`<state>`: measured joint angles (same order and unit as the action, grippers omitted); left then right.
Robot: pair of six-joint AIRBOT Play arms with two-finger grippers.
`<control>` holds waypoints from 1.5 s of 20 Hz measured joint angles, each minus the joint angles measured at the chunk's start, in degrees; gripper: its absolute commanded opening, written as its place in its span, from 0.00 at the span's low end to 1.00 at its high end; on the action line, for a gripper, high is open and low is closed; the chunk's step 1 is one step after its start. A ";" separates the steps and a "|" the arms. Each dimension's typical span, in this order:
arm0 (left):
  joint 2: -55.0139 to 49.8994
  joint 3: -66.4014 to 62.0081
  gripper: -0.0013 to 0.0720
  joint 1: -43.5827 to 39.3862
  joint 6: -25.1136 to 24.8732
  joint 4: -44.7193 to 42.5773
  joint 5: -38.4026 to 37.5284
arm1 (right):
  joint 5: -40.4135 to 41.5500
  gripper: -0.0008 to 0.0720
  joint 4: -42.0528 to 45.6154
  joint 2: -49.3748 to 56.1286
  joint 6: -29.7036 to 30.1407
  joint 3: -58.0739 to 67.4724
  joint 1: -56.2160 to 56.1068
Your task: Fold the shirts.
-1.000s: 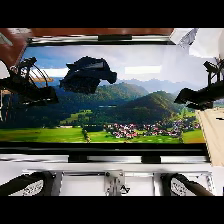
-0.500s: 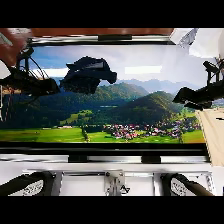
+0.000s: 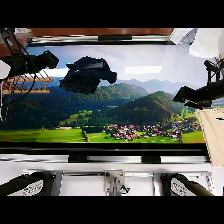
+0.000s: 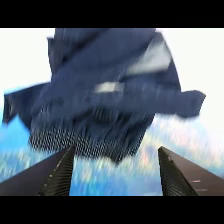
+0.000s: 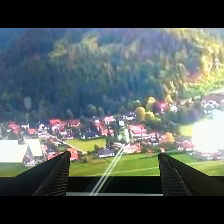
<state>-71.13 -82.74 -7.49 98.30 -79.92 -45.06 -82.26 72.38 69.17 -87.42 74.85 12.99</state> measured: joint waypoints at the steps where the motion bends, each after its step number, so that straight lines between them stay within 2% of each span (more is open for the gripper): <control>1: -0.04 0.00 0.85 0.00 0.00 0.07 1.57 | 0.31 0.93 0.00 0.00 0.00 0.00 0.00; 6: -0.55 0.00 0.86 -0.04 -0.04 0.66 7.63 | 1.88 0.93 0.02 0.00 0.00 0.00 0.02; 7: -0.76 0.00 0.95 -0.02 -0.04 0.74 8.00 | 2.03 0.93 0.07 0.00 0.00 0.00 0.00; 8: -1.20 0.00 1.00 0.09 -0.07 0.85 8.04 | 2.43 0.93 0.07 0.00 -0.02 0.00 0.00; 12: -6.91 0.00 1.00 3.21 -0.85 0.96 4.15 | 2.86 0.93 0.11 0.00 -0.02 0.00 0.00; 18: -20.04 0.00 1.00 7.23 -7.52 1.25 2.03 | 3.23 0.93 0.13 0.00 -0.04 0.00 0.00; 22: -26.25 0.00 1.00 7.48 -10.67 2.40 5.03 | 3.39 0.93 0.13 0.00 -0.04 0.00 0.00; 28: -30.62 0.00 0.99 7.19 -12.00 3.02 12.24 | 3.58 0.93 0.13 0.00 -0.04 0.00 0.00; 29: -31.10 0.00 0.96 6.95 -12.11 3.17 13.31 | 3.61 0.93 0.13 0.00 -0.04 0.00 0.00; 30: -31.61 0.00 0.78 6.58 -12.17 3.45 14.12 | 3.69 0.93 0.13 0.00 -0.04 0.00 0.00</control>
<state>-102.74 -82.74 -0.91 86.13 -76.47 -30.94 -78.56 72.51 69.17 -87.46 74.85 12.99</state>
